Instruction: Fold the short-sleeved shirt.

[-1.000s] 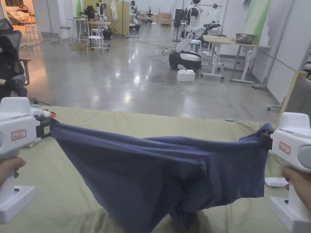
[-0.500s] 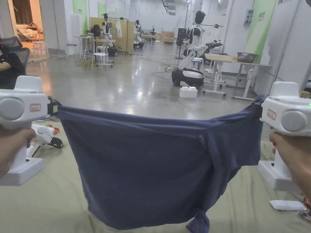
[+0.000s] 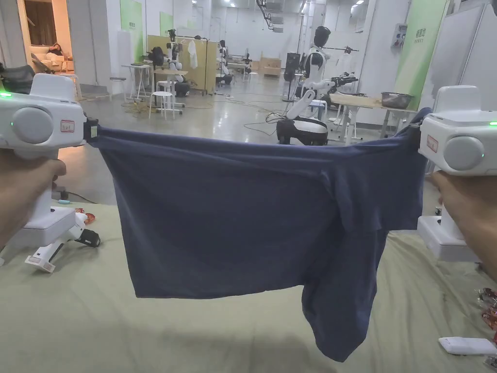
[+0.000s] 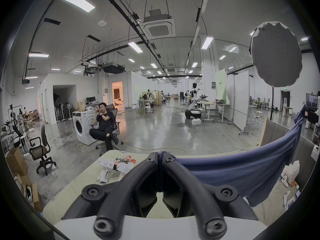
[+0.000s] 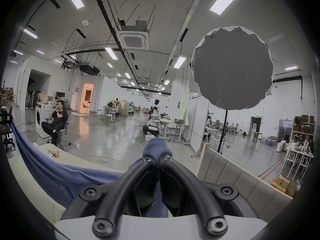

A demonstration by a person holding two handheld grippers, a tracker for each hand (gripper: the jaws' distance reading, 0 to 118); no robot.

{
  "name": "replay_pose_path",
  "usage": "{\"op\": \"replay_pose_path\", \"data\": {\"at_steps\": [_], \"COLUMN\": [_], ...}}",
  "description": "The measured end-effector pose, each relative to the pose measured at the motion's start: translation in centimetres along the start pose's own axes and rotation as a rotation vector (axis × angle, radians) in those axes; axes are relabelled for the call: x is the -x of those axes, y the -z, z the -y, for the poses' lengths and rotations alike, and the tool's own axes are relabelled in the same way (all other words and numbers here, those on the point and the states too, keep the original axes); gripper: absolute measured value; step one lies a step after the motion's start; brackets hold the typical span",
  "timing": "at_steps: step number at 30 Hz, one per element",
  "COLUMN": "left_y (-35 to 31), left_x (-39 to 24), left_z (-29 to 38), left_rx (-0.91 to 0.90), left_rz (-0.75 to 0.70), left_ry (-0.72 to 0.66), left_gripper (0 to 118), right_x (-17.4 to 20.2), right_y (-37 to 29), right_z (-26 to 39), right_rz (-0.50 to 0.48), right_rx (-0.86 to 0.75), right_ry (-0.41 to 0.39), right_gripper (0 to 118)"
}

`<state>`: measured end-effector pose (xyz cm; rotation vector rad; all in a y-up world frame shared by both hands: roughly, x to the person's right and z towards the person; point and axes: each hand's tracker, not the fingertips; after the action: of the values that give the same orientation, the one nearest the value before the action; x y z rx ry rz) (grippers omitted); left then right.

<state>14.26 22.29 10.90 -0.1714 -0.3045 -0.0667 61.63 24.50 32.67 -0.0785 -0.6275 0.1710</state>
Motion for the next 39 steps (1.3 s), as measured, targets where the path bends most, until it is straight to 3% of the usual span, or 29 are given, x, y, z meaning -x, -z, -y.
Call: {"op": "replay_pose_path", "data": {"at_steps": [10, 22, 32, 39], "left_y": [-1.4, -11.7, -19.9, -21.5], "left_x": [-0.3, 2.2, 3.8, 3.7], "left_z": [10.3, 24.8, 27.3, 31.4], "left_rx": [0.111, 0.281, 0.293, 0.455], "left_rz": [0.044, 0.121, 0.134, 0.125], "left_ry": [-0.019, -0.105, -0.152, -0.077], "left_gripper": [0, 0, 0, 0], "right_x": [0.4, -1.4, -1.8, -1.2], "right_y": [-2.6, -12.0, -22.0, -26.0], "right_z": [8.9, 21.5, 23.6, 27.7], "right_rz": [-0.048, -0.105, -0.124, -0.135], "right_rx": [0.111, 0.287, 0.407, 0.570], "right_ry": [-0.004, -0.001, 0.010, -0.073], "right_gripper": [1, 1, 1, 1]}}
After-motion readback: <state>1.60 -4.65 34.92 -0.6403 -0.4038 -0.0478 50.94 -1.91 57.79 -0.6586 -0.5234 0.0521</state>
